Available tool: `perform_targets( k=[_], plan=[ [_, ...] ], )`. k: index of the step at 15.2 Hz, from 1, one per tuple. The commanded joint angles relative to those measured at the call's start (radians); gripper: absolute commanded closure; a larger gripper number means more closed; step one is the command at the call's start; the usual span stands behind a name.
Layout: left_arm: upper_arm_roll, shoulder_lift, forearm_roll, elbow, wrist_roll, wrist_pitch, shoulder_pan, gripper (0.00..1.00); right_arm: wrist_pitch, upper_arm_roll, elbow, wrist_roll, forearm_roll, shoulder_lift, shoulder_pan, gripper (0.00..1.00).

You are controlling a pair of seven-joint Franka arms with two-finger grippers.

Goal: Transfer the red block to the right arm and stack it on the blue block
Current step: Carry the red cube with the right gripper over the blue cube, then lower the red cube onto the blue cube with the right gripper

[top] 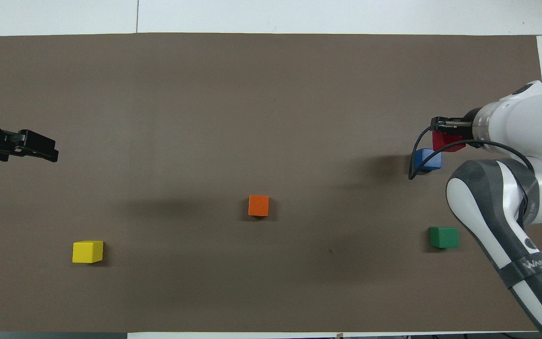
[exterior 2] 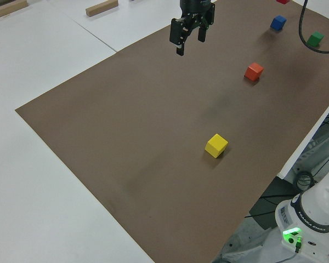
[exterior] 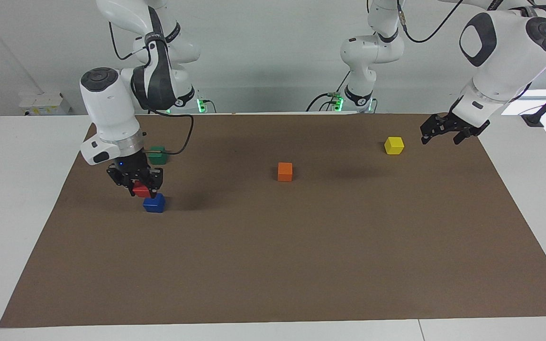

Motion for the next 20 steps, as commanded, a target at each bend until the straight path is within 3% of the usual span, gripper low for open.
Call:
perform_targets(
  k=[1,6,20],
  plan=[
    [0.018,-0.055,-0.012,-0.045,0.017,0.021,-0.016,0.00,0.050,0.007,-0.062,0.018,-0.028,-0.027,-0.033,1.00],
    [-0.016,-0.057,0.005,-0.017,0.019,0.035,-0.017,0.00,0.148,0.007,-0.129,0.017,-0.028,-0.021,-0.047,1.00],
    [-0.009,-0.067,0.008,-0.021,0.019,0.083,-0.048,0.00,0.232,0.011,-0.149,0.021,-0.028,0.043,-0.029,1.00]
  ],
)
